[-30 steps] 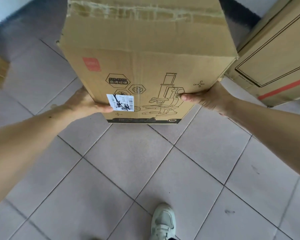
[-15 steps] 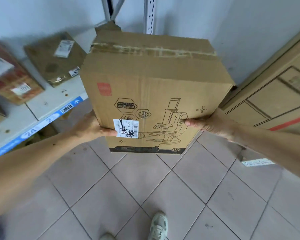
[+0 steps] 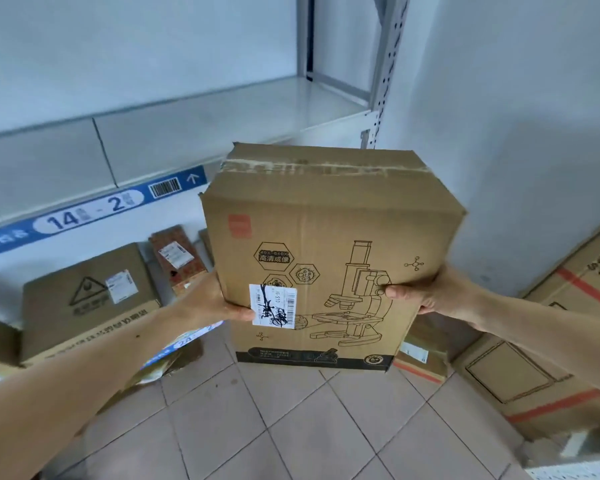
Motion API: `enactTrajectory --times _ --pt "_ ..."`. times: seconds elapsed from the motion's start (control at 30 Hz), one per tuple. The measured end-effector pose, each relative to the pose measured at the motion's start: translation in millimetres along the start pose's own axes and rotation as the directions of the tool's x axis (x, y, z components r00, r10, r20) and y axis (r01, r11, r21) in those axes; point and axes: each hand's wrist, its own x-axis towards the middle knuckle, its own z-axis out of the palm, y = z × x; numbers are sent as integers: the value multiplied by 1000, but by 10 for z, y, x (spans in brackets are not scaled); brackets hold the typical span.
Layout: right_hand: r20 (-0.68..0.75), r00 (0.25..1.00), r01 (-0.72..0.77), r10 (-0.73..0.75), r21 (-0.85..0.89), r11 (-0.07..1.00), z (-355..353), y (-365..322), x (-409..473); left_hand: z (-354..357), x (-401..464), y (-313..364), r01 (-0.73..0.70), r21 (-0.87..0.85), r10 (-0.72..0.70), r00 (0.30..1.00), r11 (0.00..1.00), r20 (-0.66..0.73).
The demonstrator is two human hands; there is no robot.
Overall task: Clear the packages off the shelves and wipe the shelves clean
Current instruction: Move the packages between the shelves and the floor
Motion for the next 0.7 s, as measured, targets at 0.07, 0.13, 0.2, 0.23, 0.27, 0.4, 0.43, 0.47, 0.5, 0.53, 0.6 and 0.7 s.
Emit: enactTrajectory --times 0.07,0.13,0.2,0.23,0.27,0.4,0.43,0.47,0.5,0.53,0.6,0.7 --pt "16 999 30 -30 -14 999 25 -282 -97 -206 -180 98 11 7 -10 1000 1000 -26" --pt "55 995 81 -79 -49 995 66 -622 -195 -439 -395 223 37 7 -36 996 999 -76" --pt "85 989 128 -120 -97 987 105 -981 -259 -658 -640 399 38 15 -36 992 999 -122" --pt "93 987 141 -131 -106 984 107 -1129 -271 -734 -726 462 28 15 -26 991 999 -132" --pt "111 983 160 -148 -112 981 123 -1311 -272 -845 -848 534 25 3 -24 988 1000 -155" --pt "185 960 235 -209 -131 963 239 -1940 -226 -1251 -1234 667 9 -28 -17 960 1000 -278" --pt "215 947 271 -238 -139 952 305 -2119 -205 -1367 -1333 694 15 -32 -24 950 999 -312" --pt "239 936 296 -257 -141 945 370 -2265 -174 -1463 -1423 709 29 -35 -39 940 999 -338" --pt "256 927 314 -274 -131 940 468 -2418 -139 -1570 -1539 691 55 -35 -64 929 998 -366" --pt "267 920 326 -288 -110 939 563 -2550 -106 -1674 -1648 654 76 -32 -83 915 997 -395" --pt "317 892 373 -323 -113 921 785 -2798 -46 -1884 -1875 573 94 -24 -94 879 995 -468" --pt "392 848 438 -358 -135 889 1192 -3147 29 -2238 -2214 353 170 27 -129 835 985 -535"
